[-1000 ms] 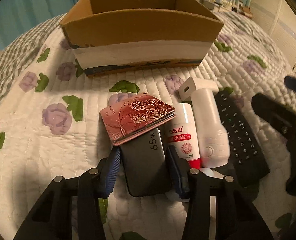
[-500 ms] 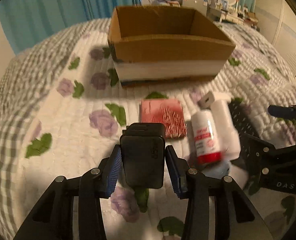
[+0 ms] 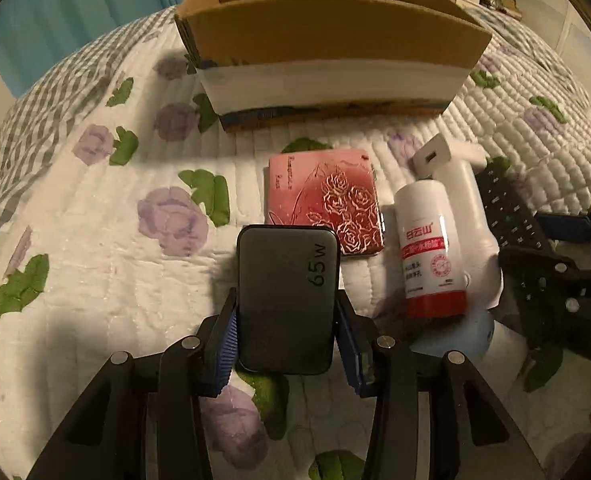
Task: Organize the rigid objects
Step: 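Grasp the grey charger with the left tool while the right tool grasps the black remote, then lower the charger into the cardboard box with the left tool while the right tool drops the remote in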
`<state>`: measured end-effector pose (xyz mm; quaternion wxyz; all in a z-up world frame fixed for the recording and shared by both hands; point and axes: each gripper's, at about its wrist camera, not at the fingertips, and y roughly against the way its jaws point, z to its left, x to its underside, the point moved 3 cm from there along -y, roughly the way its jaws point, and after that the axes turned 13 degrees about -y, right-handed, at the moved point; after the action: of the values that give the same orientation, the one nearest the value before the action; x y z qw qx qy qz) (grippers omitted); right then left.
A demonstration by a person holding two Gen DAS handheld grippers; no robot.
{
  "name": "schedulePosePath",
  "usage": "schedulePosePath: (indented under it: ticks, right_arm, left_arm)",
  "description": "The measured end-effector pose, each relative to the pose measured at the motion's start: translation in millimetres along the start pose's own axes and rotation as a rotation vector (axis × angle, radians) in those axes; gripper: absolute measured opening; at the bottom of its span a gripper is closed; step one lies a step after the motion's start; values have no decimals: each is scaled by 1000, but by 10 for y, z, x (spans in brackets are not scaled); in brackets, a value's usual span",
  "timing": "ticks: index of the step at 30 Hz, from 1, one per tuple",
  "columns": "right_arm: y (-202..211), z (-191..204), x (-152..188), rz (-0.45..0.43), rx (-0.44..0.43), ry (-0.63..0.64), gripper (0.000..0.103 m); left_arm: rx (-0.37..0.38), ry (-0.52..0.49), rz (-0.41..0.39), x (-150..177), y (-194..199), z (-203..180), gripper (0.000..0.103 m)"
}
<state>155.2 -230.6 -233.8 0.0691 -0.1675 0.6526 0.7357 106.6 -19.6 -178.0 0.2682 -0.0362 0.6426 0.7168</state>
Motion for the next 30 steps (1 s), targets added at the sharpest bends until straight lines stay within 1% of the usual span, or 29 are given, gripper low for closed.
schedulePosePath:
  ticks: [1, 2, 4, 8, 11, 15, 18, 22, 23, 28, 30]
  right_arm:
    - [10, 4, -1, -6, 16, -1, 38]
    - [11, -17, 13, -7, 36, -4, 36]
    - [-1, -48, 32, -1, 32, -18, 36]
    - [-74, -101, -35, 31, 26, -54, 36]
    - [-157, -107, -115, 52, 47, -63, 36]
    - [-270, -22, -179, 68, 107, -35, 36]
    - [-220, 57, -173, 19, 139, 2, 32]
    - [40, 130, -204, -84, 166, 14, 22]
    - [118, 143, -228, -107, 163, 19, 22]
    - [289, 135, -290, -162, 148, 34, 20]
    - [380, 111, -242, -192, 139, 36, 20]
  left_arm:
    - [1, 5, -9, -2, 28, 7, 44]
    - [3, 13, -16, -2, 57, 19, 44]
    - [-4, 22, -34, 3, 115, 30, 43]
    - [-5, 29, -63, 17, 225, 52, 42]
    - [-6, 26, -77, 20, 299, 52, 42]
    - [-6, 23, -101, -5, 408, 40, 42]
    - [-7, 21, -120, -6, 488, 28, 42]
    - [-16, 16, -150, -36, 596, 63, 42]
    - [-15, 12, -160, -44, 623, 64, 42]
    - [-18, 10, -198, -113, 739, 92, 42]
    - [-15, 11, -208, -161, 772, 110, 42]
